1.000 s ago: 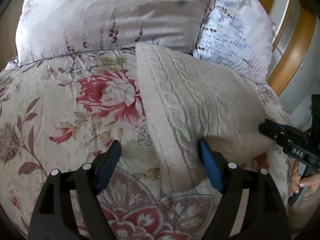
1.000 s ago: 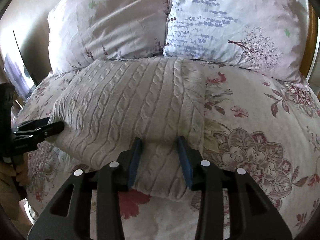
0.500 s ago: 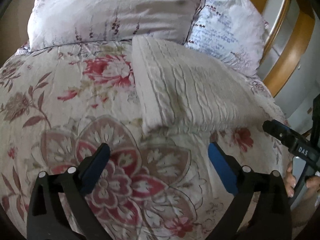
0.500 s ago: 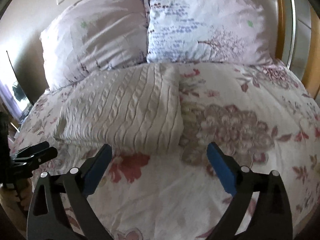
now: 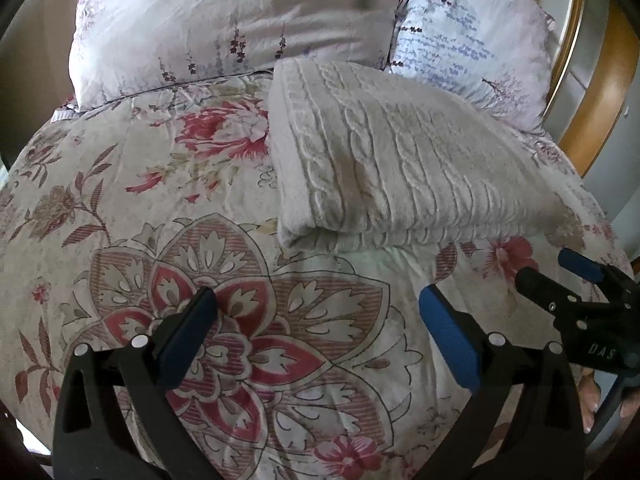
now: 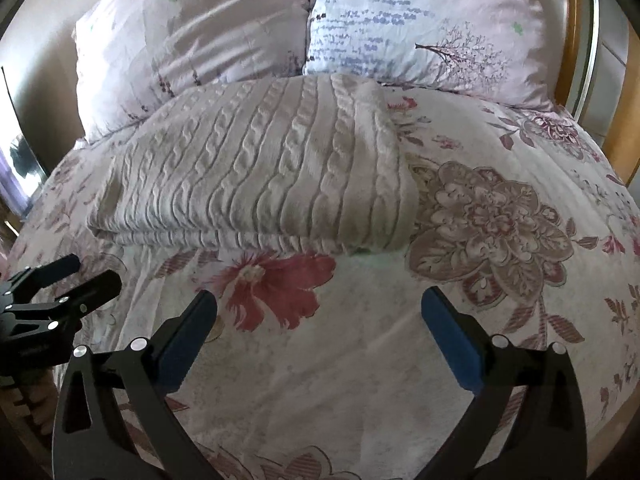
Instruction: Fold small clothes
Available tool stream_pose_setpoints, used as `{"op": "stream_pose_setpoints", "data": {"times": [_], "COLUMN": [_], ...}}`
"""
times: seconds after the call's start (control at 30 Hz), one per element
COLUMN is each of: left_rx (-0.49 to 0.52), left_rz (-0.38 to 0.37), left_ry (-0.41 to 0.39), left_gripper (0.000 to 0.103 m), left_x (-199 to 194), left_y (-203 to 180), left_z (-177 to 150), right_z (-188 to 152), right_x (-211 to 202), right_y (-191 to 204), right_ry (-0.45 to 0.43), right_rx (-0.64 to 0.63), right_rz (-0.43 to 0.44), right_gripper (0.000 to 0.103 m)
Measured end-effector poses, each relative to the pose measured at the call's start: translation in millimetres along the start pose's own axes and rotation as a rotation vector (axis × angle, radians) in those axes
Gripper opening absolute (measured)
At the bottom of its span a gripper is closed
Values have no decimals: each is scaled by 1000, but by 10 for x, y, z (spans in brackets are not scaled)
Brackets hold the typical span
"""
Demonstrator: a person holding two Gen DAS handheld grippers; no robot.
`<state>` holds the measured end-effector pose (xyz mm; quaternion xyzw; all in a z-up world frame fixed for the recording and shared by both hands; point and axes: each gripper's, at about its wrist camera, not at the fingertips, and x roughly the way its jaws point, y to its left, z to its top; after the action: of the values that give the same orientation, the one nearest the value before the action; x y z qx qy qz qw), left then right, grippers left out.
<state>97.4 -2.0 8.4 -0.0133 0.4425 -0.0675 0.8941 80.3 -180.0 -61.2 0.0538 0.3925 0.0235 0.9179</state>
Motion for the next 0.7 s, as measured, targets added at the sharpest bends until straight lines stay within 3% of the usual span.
{"op": "stream_pose_setpoints", "data": {"times": [0.27, 0.7], "left_rx": [41, 15], "left_rz": [100, 118], "left_ry": [20, 15], "left_gripper": [101, 101], "left_x": [67, 56], "left_y": [-107, -93], "left_z": [-15, -29], "right_z": [-26, -52], "right_x": [41, 30], "right_y": [64, 62], "right_ry": [18, 0], "right_rx": [-32, -21], "right_rz": [-65, -71], "right_gripper": [102, 102]}}
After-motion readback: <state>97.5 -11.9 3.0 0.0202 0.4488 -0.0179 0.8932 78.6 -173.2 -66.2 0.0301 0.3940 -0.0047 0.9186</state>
